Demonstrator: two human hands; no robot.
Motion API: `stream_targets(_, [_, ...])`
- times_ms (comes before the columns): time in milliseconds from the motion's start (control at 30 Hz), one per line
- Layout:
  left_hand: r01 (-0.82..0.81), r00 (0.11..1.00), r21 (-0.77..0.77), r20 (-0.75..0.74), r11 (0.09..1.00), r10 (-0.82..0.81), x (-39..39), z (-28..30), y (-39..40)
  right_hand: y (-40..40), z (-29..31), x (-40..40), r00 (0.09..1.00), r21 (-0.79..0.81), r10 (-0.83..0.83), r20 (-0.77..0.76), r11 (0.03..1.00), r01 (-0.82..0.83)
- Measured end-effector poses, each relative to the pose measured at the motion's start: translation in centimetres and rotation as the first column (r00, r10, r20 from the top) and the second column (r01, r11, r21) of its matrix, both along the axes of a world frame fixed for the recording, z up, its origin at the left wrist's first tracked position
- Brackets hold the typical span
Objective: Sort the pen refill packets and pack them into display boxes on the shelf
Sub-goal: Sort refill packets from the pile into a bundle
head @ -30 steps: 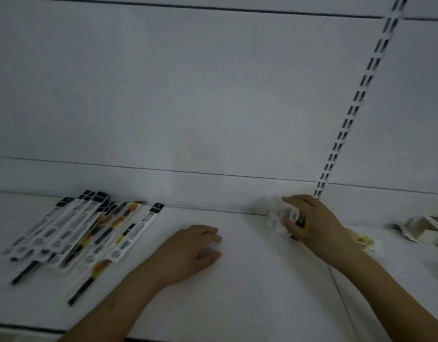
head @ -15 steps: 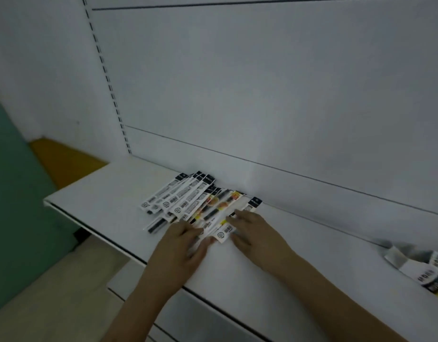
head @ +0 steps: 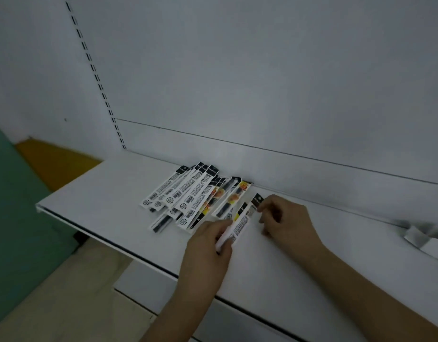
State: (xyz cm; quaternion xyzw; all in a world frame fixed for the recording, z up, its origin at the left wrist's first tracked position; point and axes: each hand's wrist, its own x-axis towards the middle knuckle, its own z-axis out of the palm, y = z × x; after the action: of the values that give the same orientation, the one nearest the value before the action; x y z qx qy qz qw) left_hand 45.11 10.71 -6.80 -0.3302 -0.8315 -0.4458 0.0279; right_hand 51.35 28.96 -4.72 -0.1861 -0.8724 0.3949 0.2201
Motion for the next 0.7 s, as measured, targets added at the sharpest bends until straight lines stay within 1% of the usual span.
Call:
stream_targets(33, [-0.031,0.998,0.058,0.064,0.998,0.027,0.1,0.3,0.1,0.0,0.5,0.2,0.998,-0.063,-0.052,0.02,0.997,0.053])
stream_targets(67, [-0.069,0.989,0.112,0.136,0.991,0.053,0.2,0.6,0.3,-0.1,0.9,0.4,0.996,-0.13,-0.062,0.057,0.989,0.069])
stream_targets(100, [-0.094,0.977,0.165,0.204,0.982,0.059,0.2,0.9,0.7,-0.3,1.2,0.5,0.995,-0.188,-0.033,0.099,0.981,0.051])
stream_targets(167, [-0.065,0.95,0.25,0.313,0.966,-0.017,0.1,1.7,1.7,-0.8,1.5,0.3,0.989,-0.281,0.057,0.137,0.96,-0.017])
stream_targets(200, [-0.023,0.931,0.277,0.356,0.961,-0.08,0.1,2.1,2.3,-0.9,1.3,0.1,0.99,-0.33,0.081,0.114,0.943,-0.039])
stream_targets(267, [0.053,0.905,0.3,0.388,0.952,-0.173,-0.3,2.6,3.3,-0.5,1.0,-0.5,0.999,-0.476,0.043,0.002,0.879,-0.037])
stream_targets(333, [0.074,0.912,0.281,0.369,0.957,-0.179,-0.7,2.9,4.0,0.4,0.8,-0.9,0.997,-0.582,-0.038,-0.069,0.813,-0.009])
stream_targets(367, [0.042,0.94,0.248,0.319,0.968,-0.122,-1.0,2.8,4.1,0.8,0.7,-0.9,0.993,-0.607,-0.078,-0.087,0.795,0.009])
stream_targets(400, [-0.022,0.982,0.18,0.19,0.983,-0.013,-1.4,2.6,4.1,1.2,0.4,-1.0,0.987,-0.618,-0.123,-0.104,0.785,0.033])
stream_targets(433, [-0.097,0.995,0.071,-0.008,0.993,0.098,-1.9,2.3,4.1,1.5,0.2,-1.0,0.979,-0.614,-0.171,-0.112,0.786,0.067])
stream_targets(467, [-0.161,0.971,-0.064,-0.192,0.985,0.146,-2.3,2.0,4.2,1.7,0.1,-1.0,0.97,-0.602,-0.213,-0.117,0.792,0.101])
stream_targets(500, [-0.204,0.945,-0.187,-0.292,0.961,0.144,-2.6,1.7,4.4,1.9,0.0,-1.0,0.962,-0.592,-0.243,-0.122,0.796,0.126])
stream_targets(533, [-0.219,0.944,-0.291,-0.305,0.931,0.127,-2.7,1.5,4.8,2.0,0.0,-1.0,0.957,-0.593,-0.26,-0.126,0.793,0.138])
stream_targets(567, [-0.207,0.958,-0.359,-0.263,0.91,0.114,-2.6,1.7,5.0,2.1,0.0,-1.0,0.956,-0.591,-0.266,-0.127,0.794,0.143])
stream_targets(633, [-0.177,0.98,-0.417,-0.161,0.892,0.119,-2.4,2.1,5.4,2.1,0.0,-1.0,0.959,-0.555,-0.251,-0.131,0.82,0.139])
stream_targets(700, [-0.217,0.974,-0.46,-0.166,0.861,0.156,-2.5,2.7,5.8,1.9,-0.1,-1.0,0.965,-0.51,-0.225,-0.132,0.85,0.129])
